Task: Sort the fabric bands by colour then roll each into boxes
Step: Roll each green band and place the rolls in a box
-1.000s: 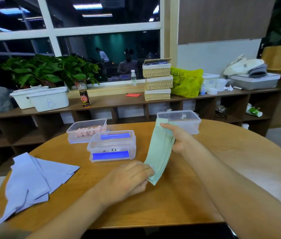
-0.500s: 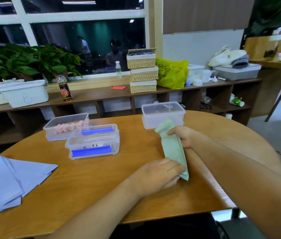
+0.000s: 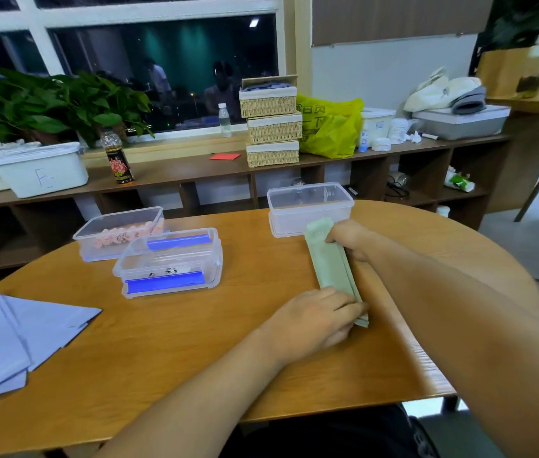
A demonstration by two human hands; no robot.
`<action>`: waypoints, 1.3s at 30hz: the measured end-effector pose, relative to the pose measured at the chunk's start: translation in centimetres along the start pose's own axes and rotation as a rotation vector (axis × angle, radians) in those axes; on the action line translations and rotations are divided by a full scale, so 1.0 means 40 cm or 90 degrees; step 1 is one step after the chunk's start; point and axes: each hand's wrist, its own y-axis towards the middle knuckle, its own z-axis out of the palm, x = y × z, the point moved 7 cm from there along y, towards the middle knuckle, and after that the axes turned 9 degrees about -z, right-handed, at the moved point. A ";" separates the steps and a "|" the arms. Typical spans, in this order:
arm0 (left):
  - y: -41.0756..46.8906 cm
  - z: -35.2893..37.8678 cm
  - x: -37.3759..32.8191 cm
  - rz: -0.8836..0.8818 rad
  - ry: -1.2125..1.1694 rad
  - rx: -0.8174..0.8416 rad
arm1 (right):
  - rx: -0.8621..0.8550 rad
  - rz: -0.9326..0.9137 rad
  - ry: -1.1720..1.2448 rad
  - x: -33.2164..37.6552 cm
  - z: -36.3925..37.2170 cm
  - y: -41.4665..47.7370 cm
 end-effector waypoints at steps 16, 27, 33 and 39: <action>-0.152 -0.082 0.166 -0.295 -0.149 -0.029 | -0.110 -0.225 -0.096 0.049 -0.041 -0.189; -0.259 -0.097 0.227 -0.424 -0.116 -0.027 | 0.012 -0.289 -0.214 0.010 -0.020 -0.549; -0.262 -0.100 0.233 -0.456 -0.144 -0.036 | 0.007 -0.267 -0.246 0.010 -0.030 -0.574; -0.262 -0.103 0.234 -0.464 -0.153 -0.033 | -0.018 -0.208 -0.179 0.058 -0.025 -0.540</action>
